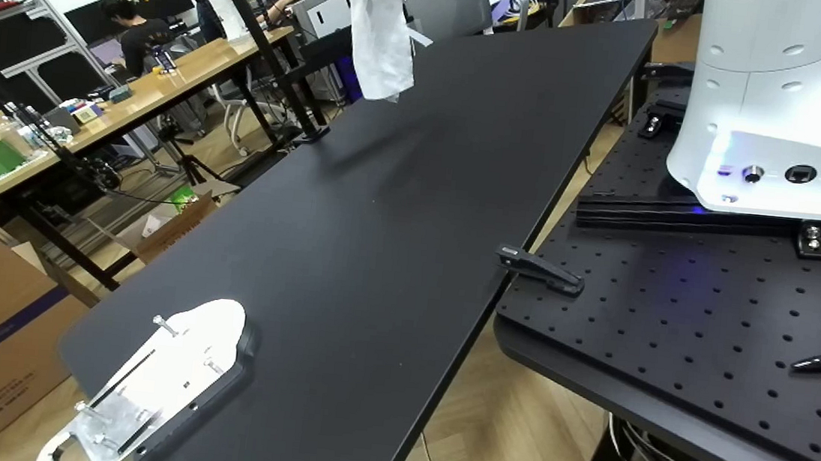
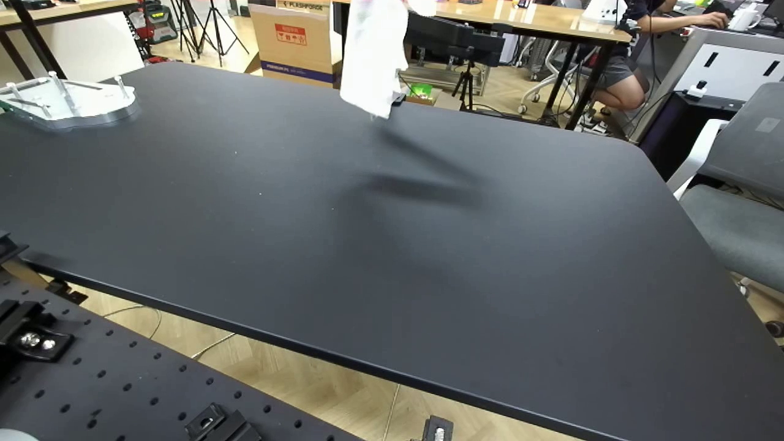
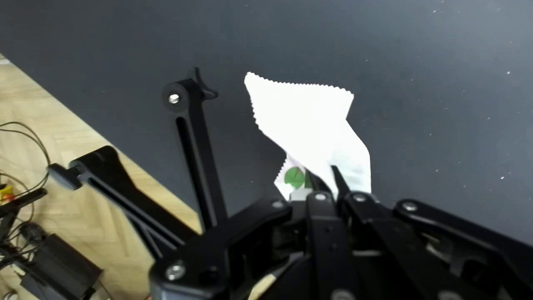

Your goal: Put the cloth on the black rod

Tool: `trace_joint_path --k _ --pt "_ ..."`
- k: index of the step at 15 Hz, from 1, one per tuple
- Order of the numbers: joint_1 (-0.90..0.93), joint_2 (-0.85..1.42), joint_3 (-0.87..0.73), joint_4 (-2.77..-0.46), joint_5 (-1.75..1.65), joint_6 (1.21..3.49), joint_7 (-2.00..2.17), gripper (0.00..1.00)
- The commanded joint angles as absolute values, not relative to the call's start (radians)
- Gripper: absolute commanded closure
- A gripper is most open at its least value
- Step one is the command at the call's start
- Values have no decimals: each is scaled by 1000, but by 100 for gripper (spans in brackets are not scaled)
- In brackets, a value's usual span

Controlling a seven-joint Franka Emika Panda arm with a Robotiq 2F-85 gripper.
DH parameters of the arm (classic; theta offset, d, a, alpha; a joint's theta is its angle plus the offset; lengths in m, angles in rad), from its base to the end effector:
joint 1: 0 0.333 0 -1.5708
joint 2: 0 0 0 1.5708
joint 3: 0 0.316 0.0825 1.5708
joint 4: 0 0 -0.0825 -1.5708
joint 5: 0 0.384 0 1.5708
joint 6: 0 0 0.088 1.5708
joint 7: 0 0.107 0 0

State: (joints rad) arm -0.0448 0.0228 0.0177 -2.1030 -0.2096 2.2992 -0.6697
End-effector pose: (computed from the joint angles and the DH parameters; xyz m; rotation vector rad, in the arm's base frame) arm 0.5646 -0.0198 0.4250 2.7080 1.0954 0.1542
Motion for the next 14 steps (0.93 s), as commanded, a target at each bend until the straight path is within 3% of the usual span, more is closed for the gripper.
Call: trace_joint_path --k 1,14 --pt "-55 -15 -19 -2017 -227 2262 -655 99" --pt "-133 54 -128 -1897 -208 2311 -646 99"
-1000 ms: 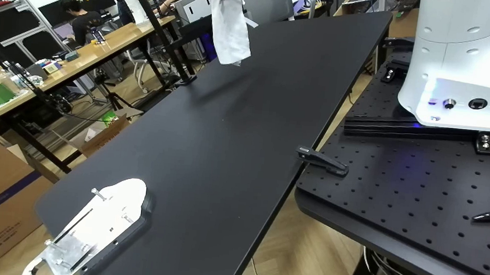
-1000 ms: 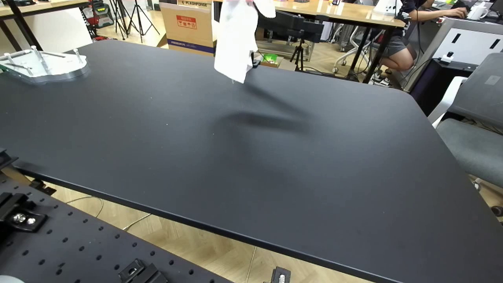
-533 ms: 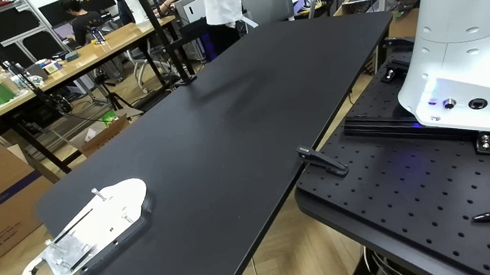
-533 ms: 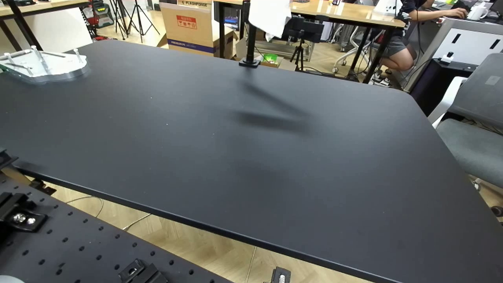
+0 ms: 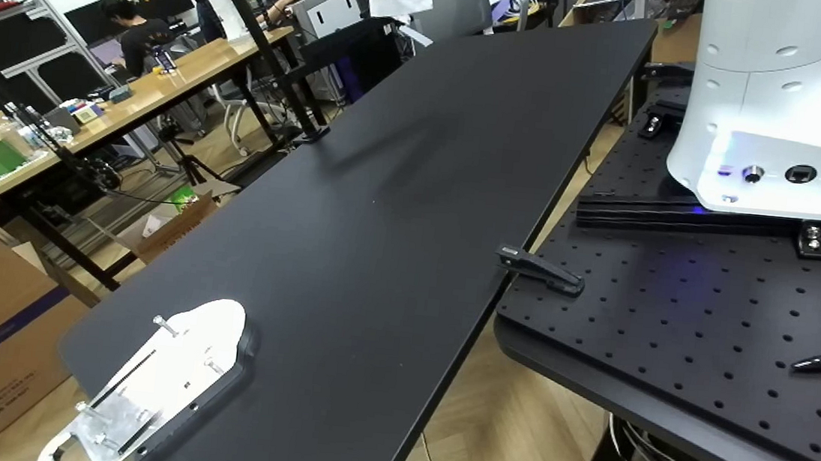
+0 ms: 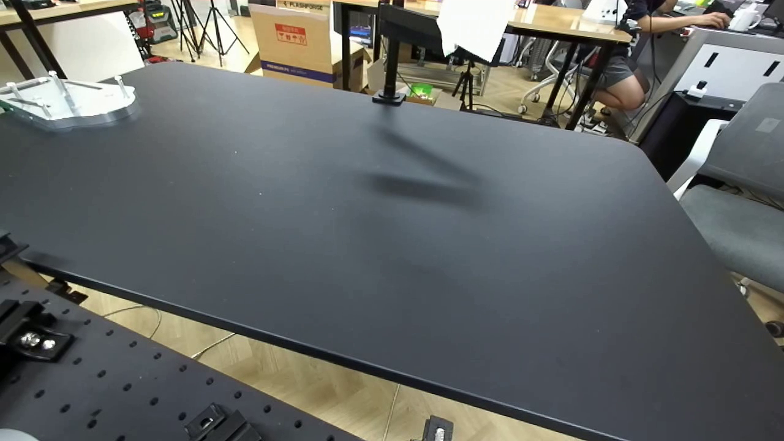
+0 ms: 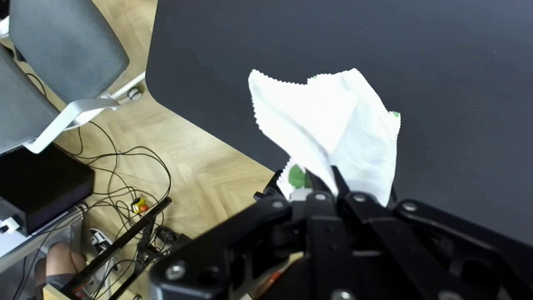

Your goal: Put the cloth on the black rod

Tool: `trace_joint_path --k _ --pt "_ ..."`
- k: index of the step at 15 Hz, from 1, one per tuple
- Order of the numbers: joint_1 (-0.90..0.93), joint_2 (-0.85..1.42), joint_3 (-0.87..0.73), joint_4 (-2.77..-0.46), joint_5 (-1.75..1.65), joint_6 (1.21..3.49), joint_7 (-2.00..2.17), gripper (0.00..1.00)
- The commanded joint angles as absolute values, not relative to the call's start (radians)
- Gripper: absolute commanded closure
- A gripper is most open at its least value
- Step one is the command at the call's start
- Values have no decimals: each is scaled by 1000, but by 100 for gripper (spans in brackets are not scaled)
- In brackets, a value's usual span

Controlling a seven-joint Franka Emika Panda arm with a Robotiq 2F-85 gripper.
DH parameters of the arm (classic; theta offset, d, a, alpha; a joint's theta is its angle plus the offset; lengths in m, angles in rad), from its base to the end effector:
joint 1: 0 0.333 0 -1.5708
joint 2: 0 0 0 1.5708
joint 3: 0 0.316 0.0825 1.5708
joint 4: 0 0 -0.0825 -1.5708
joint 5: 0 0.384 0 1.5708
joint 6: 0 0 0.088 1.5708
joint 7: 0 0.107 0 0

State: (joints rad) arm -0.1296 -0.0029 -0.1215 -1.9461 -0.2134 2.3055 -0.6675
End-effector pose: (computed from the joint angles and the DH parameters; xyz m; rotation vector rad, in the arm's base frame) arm 0.5701 -0.1508 0.5179 2.7003 0.7338 0.3441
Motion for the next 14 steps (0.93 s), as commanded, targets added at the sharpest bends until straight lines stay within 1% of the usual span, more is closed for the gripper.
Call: trace_joint_path --k 1,10,14 --pt "-132 73 -126 -1888 -195 2315 -645 99" --pt "-107 226 -66 -1744 -150 2317 -617 99" --pt "-87 222 -36 -1780 -159 2335 -605 99"
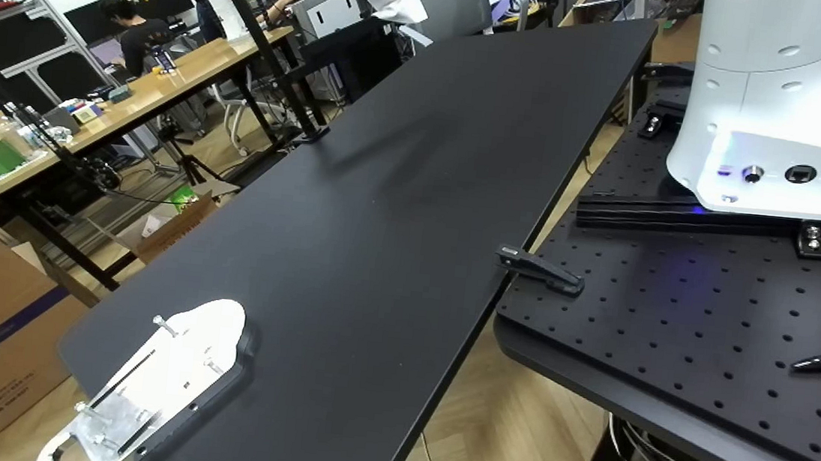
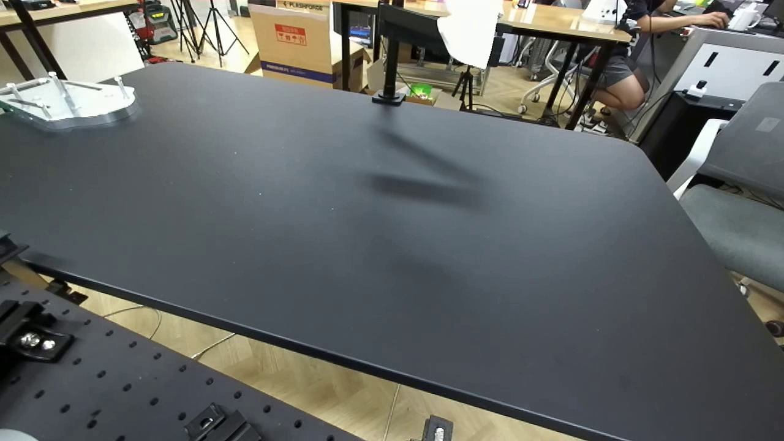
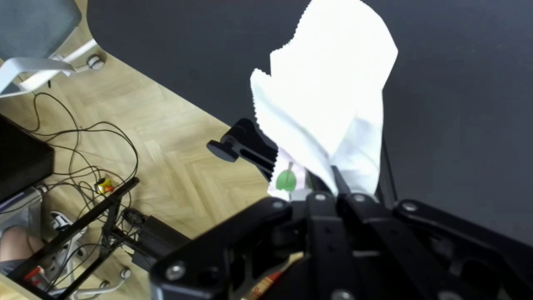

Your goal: Put the cloth on the black rod

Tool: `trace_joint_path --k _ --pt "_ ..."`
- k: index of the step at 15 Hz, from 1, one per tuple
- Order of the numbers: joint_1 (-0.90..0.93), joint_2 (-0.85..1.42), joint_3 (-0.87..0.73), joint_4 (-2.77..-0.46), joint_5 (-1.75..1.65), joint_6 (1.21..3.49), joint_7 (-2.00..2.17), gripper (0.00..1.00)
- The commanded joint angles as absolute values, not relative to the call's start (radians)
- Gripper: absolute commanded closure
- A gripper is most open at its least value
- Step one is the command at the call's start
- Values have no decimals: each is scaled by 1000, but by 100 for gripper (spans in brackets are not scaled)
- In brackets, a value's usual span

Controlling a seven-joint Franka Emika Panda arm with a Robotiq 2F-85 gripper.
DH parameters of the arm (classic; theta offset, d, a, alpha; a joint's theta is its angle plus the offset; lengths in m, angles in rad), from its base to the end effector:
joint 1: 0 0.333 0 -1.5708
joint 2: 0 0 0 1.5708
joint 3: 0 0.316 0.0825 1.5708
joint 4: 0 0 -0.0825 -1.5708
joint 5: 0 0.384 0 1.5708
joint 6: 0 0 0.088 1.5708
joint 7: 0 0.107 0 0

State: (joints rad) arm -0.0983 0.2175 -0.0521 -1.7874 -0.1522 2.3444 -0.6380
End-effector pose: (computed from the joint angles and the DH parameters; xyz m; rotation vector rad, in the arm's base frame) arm 0.6431 -0.0975 0.4659 2.7424 0.8162 0.3764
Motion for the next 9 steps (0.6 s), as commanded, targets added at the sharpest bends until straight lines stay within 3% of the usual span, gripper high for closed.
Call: trace_joint_path --k 1,9 --pt "-85 221 -29 -1789 -151 2338 -608 99" --pt "-96 189 -12 -1912 -87 2385 -601 99"
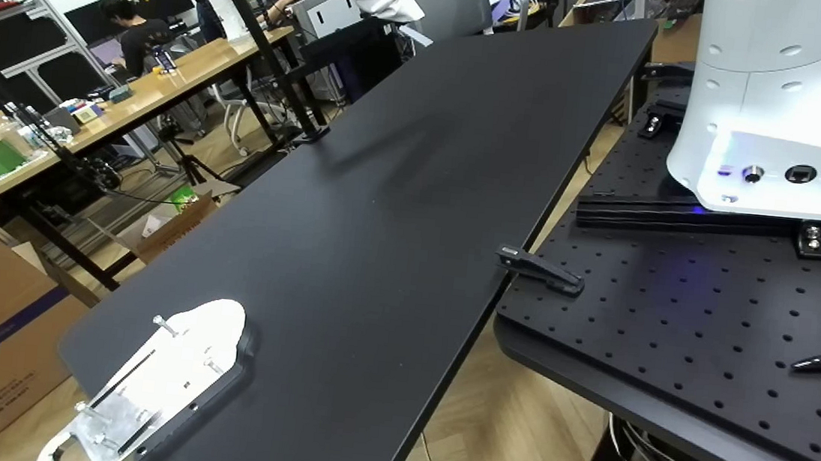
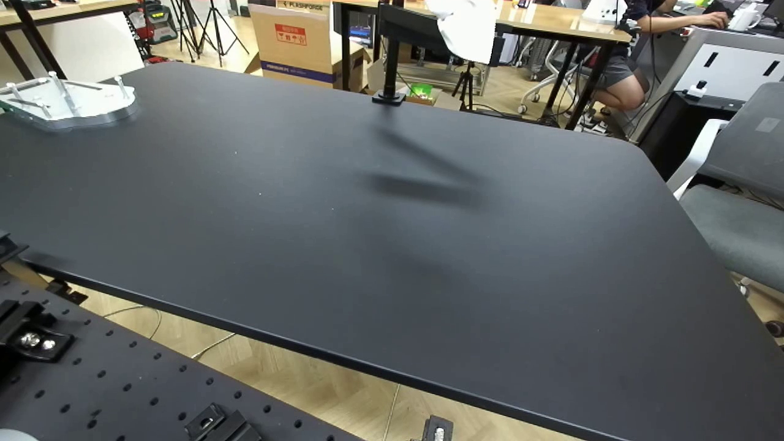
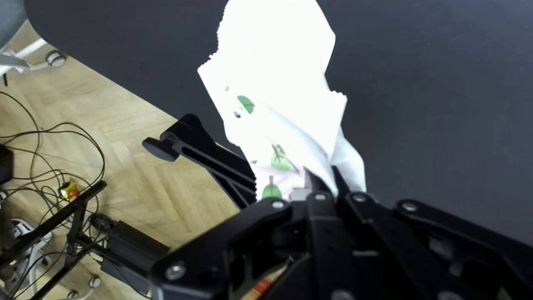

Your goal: Put the cloth on the black rod

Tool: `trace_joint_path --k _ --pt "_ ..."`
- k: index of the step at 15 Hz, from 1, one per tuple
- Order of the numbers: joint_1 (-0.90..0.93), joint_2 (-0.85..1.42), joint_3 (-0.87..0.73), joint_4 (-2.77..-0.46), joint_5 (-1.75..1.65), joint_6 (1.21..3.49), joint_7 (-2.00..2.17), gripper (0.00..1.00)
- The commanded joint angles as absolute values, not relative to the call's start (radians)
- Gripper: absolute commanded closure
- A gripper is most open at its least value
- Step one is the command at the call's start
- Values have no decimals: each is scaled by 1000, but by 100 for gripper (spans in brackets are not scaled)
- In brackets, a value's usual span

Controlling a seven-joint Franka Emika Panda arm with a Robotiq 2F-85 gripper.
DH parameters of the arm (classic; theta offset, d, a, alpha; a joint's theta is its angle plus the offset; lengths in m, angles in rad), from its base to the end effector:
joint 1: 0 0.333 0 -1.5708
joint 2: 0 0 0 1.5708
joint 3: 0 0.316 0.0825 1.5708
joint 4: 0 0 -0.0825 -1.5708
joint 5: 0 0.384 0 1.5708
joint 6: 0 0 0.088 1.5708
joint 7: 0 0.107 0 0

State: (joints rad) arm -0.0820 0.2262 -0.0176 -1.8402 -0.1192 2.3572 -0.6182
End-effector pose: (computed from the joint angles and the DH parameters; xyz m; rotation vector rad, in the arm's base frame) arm 0.6401 -0.0649 0.4352 2.7988 0.8531 0.3492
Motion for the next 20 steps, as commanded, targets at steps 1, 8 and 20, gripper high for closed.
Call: trace_joint_path --k 1,8,20 --pt "-99 188 -13 -1929 -76 2393 -601 99" --pt "-113 192 -19 -2003 -49 2417 -601 71" --pt "-100 133 -26 -1999 -99 2405 -579 1"
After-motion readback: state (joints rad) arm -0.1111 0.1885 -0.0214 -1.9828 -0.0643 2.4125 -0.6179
